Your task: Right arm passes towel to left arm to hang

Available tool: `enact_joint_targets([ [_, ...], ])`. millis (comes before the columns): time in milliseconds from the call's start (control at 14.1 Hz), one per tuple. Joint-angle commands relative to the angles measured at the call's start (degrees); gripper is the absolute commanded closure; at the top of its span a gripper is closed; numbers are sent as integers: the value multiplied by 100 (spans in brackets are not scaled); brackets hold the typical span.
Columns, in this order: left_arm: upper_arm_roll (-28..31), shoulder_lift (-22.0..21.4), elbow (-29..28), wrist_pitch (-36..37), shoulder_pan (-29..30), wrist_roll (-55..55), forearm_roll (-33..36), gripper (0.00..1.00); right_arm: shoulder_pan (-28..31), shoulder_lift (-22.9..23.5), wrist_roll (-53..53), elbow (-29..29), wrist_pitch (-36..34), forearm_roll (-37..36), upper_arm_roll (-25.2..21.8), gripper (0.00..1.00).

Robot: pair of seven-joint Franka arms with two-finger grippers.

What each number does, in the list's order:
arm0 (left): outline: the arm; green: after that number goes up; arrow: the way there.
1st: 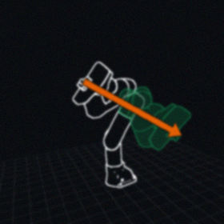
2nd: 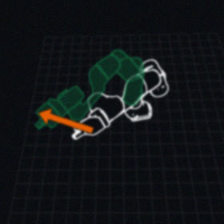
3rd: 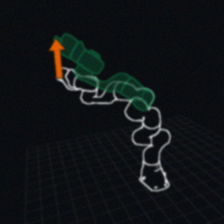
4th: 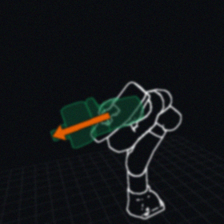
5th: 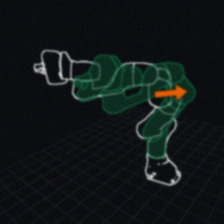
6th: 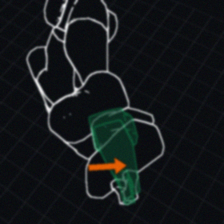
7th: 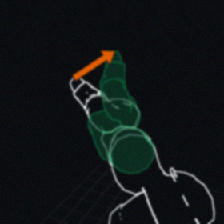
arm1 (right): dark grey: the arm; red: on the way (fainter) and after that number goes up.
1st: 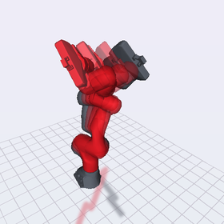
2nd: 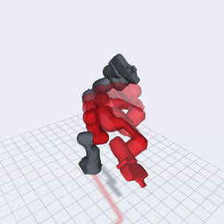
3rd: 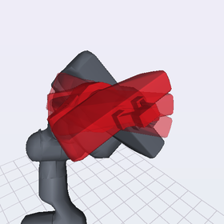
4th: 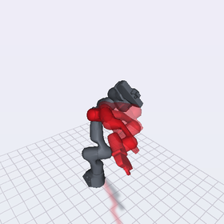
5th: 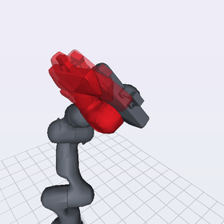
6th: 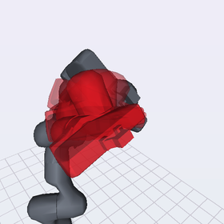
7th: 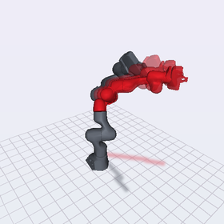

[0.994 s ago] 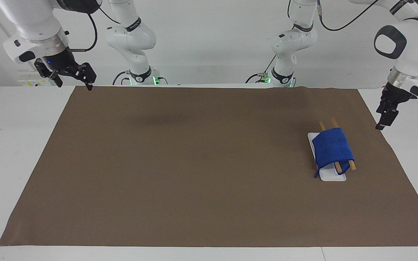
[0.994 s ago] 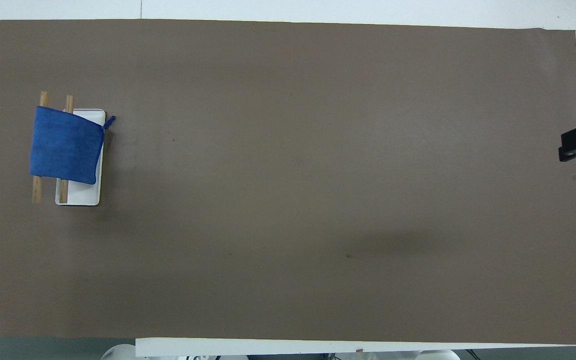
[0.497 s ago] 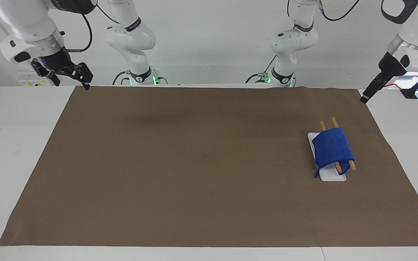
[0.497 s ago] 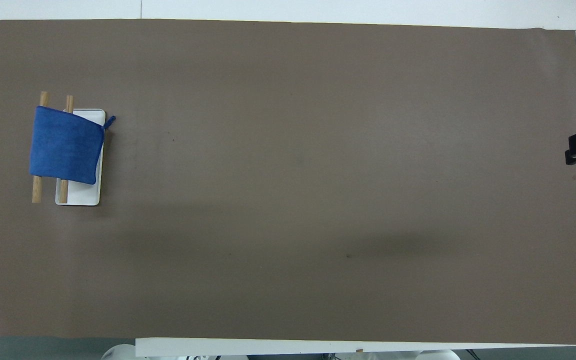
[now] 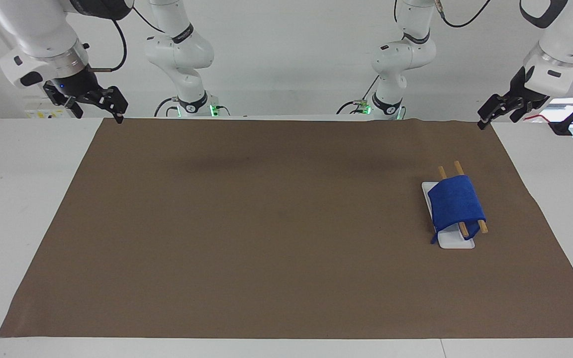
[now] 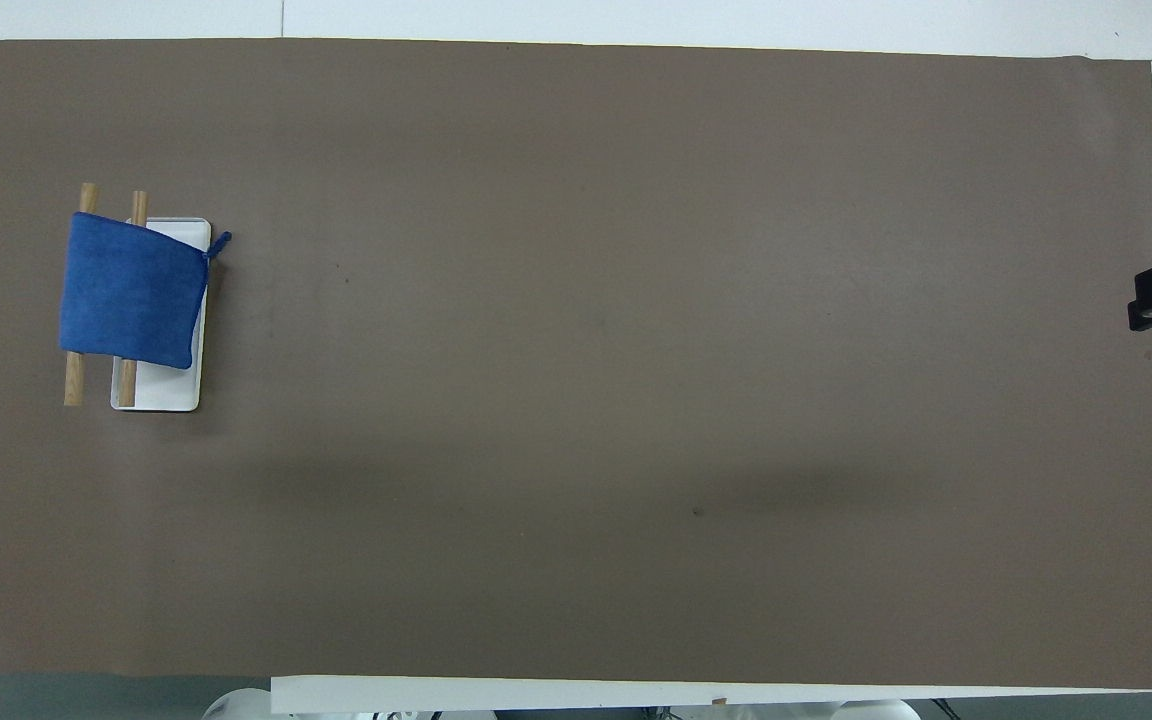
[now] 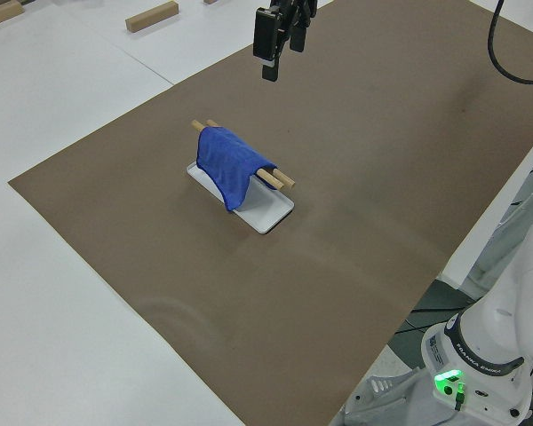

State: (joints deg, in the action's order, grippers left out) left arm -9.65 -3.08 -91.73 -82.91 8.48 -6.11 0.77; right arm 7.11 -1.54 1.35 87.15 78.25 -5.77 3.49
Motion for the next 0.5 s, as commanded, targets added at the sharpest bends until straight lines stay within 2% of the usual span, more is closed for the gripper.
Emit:
enact_joint_targets([
  [0,16,983,1233,600,-197,84,-59,0,63,-75,-143,92,-29,94,20,0],
  [426,-2,994,1271,548,-479,329,248,0,63,-75,-143,92,-29,94,20,0],
])
